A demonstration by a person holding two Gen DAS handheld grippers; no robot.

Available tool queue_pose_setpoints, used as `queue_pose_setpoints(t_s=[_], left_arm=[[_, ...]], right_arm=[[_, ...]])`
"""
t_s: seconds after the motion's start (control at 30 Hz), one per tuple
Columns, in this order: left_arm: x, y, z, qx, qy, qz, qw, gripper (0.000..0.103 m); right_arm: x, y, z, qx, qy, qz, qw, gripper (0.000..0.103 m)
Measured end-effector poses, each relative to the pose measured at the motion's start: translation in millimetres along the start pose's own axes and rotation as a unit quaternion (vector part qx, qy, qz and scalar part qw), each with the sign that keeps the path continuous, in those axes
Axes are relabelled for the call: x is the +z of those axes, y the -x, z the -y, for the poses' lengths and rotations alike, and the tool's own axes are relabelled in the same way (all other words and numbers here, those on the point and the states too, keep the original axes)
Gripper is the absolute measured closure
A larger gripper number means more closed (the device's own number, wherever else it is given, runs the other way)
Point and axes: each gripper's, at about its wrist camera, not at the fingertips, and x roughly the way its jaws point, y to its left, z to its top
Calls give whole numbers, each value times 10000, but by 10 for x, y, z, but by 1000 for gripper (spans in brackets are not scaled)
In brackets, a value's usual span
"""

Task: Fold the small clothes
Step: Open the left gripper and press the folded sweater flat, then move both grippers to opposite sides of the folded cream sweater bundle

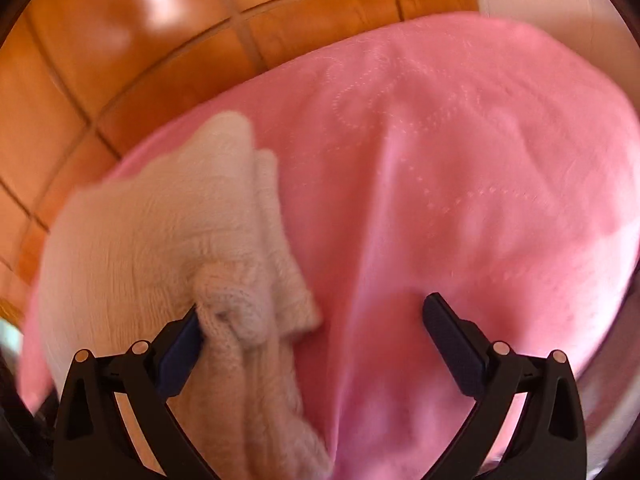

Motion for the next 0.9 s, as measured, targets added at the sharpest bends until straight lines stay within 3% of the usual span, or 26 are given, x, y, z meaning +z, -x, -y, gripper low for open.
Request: queue_pose_setpoints(t_s=[0.1,0.2,0.3,0.37,0.5,0.6,0.67,0.73,0.9], left_arm=[[-15,123,49,73,-88,227,9997,9],[44,304,50,131,-37,556,9984,9],[171,561,68,460,-102,1230,9913,9],[313,603,100,592,-175,1410,9881,9],[641,342,181,1130,-412,1173,9858,9],[776,-51,79,1402,-380,584,9877,8],[768,-208,-32,1195,-186,321,9921,7],[752,-266,-164,918,107,238,9954,6],[640,-279,-182,861,94,430,9953,4]], right_arm=[[-103,150,-176,-337,563,369,9972,2],[-83,383,-236,-364,599,440,9966,2],[3,612,-305,-276,655,918,9932,2],[126,679,-376,-266,740,1152,9902,2],[381,320,-655,-481,1119,718,9899,2],[428,9,-788,-966,1391,320,9850,2],[378,-228,-797,-1238,1592,78,9794,2],[337,-312,-704,-1204,1478,162,9815,2],[278,-316,-657,-1280,1290,327,9828,2]])
